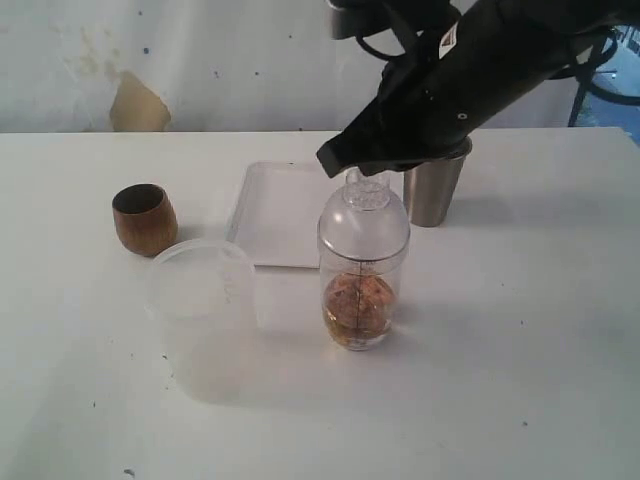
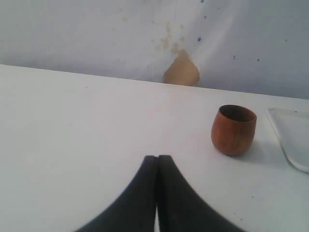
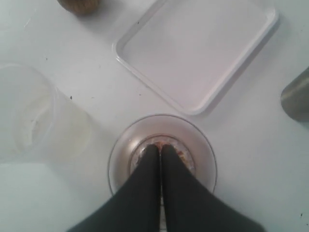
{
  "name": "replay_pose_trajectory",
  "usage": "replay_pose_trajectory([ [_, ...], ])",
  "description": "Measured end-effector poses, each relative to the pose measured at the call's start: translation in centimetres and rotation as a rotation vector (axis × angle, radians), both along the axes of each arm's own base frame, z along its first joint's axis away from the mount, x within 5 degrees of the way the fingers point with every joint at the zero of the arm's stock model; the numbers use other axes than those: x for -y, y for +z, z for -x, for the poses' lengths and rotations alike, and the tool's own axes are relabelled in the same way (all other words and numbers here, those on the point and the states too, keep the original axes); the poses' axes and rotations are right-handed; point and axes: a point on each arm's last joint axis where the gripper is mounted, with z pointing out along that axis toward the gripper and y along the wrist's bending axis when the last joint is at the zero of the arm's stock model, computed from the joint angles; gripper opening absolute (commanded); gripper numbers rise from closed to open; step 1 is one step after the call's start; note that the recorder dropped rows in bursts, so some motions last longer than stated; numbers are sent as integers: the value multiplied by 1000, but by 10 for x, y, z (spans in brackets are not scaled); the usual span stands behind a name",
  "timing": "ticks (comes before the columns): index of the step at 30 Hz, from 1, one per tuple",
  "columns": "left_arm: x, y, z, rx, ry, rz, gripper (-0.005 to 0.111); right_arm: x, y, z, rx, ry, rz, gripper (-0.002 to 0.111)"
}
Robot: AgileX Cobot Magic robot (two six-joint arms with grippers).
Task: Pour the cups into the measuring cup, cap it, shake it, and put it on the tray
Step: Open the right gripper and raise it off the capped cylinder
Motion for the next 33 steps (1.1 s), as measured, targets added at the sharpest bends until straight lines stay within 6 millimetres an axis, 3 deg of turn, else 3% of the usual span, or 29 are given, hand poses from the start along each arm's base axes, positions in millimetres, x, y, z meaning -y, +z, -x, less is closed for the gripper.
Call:
replay_pose_trajectory([
  [4,0,0,0,0,0,0,0,1,3,1,17,-2,-11,0],
  [12,0,0,0,0,0,0,0,1,-17,2,-41,-2,24,0],
  [18,0,0,0,0,0,0,0,1,-14,1,-10,-6,5,0],
  [29,0,0,0,0,0,0,0,7,9,10,82,-6,-47,0],
  [33,0,0,0,0,0,0,0,8,-6,12,43,-6,-28,0],
])
